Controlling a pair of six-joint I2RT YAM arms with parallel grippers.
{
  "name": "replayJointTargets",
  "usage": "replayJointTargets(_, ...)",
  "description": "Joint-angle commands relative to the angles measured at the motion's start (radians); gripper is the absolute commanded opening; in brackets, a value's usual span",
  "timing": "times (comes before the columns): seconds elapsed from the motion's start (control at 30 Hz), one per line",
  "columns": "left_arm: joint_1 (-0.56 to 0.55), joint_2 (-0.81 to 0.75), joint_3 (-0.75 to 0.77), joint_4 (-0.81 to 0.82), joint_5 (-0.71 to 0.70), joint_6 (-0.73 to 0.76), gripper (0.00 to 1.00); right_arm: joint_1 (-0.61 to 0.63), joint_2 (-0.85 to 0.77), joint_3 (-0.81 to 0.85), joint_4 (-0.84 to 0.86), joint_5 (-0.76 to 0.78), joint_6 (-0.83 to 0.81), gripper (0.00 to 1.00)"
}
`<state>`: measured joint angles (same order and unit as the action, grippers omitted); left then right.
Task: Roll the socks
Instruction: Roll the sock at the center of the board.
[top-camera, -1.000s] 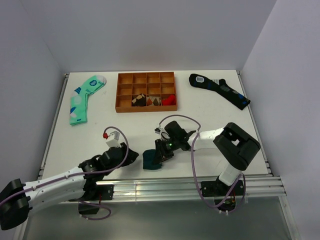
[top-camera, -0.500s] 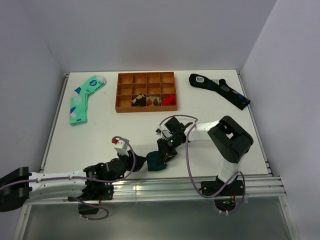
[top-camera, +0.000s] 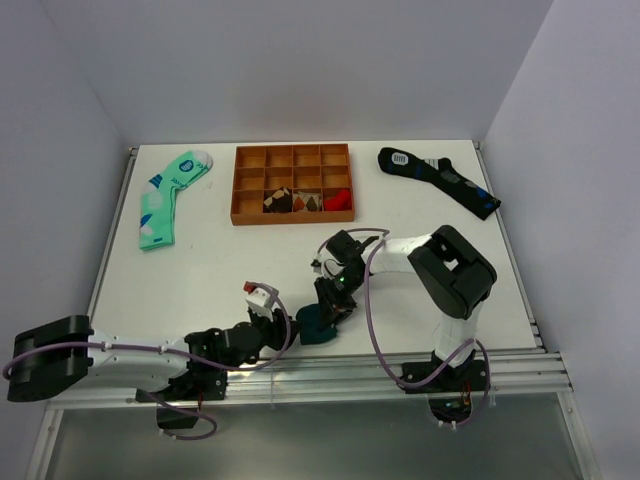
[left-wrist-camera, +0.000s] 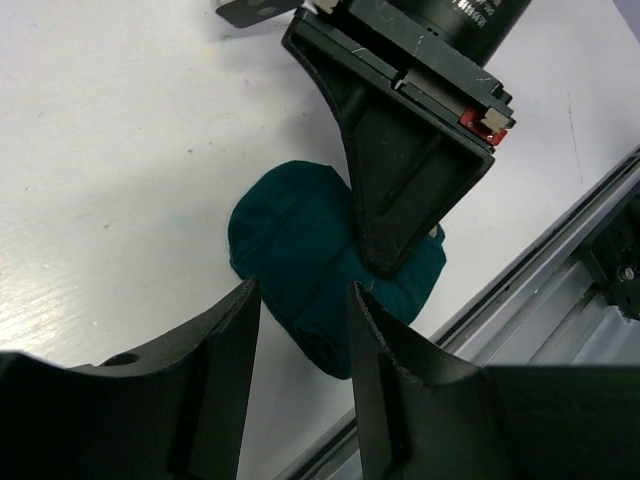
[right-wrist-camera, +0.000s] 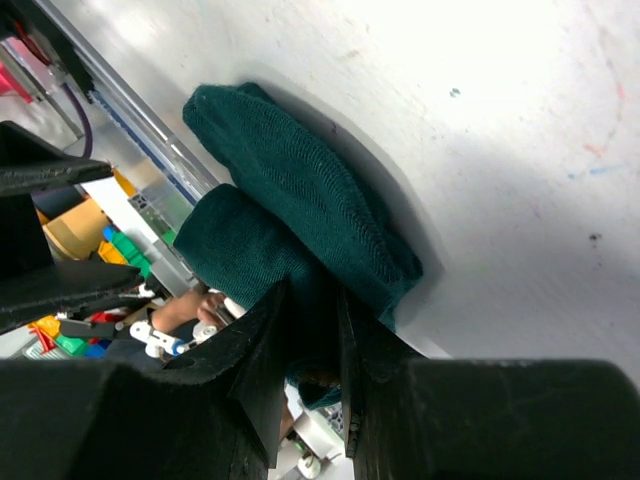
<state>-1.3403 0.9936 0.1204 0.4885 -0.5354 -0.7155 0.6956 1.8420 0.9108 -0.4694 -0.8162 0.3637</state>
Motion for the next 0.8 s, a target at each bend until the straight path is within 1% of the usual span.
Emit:
replayJointTargets(0.0,-0.017,0.023,0.030,0.105,0.006,0.053,0.46,-0.004,0.043,-0.004,-0.094,0.193,-0.071,0.14)
replayJointTargets(0.17,-0.017,0.042,0.019,0.176,0.077,0.085,0.46,-0.005,0.048,-0.006,-0.100,0.203,-0.074,0.14)
replayJointTargets(0.3,-0.019,0.108,0.041,0.191,0.113,0.102,0.47,-0.005,0.056,-0.004,-0.103,0.201,-0.077,0.14)
replayJointTargets(0.37,-0.020,0.131,0.053,0.202,0.130,0.108,0.50,-0.004,0.060,0.000,-0.109,0.206,-0.075,0.14)
replayJointTargets(0.4,-0.023,0.152,0.058,0.196,0.120,0.100,0.53,-0.004,0.059,0.003,-0.109,0.206,-0.078,0.14)
replayJointTargets(0.43,-0.025,0.161,0.062,0.194,0.123,0.100,0.54,-0.004,0.062,0.005,-0.110,0.207,-0.078,0.14)
replayJointTargets(0.67,-0.030,0.209,0.085,0.196,0.130,0.100,0.54,-0.005,0.059,0.019,-0.136,0.218,-0.086,0.14)
replayJointTargets(0.77,-0.057,0.224,0.097,0.183,0.114,0.105,0.53,-0.005,0.060,0.022,-0.143,0.219,-0.088,0.14)
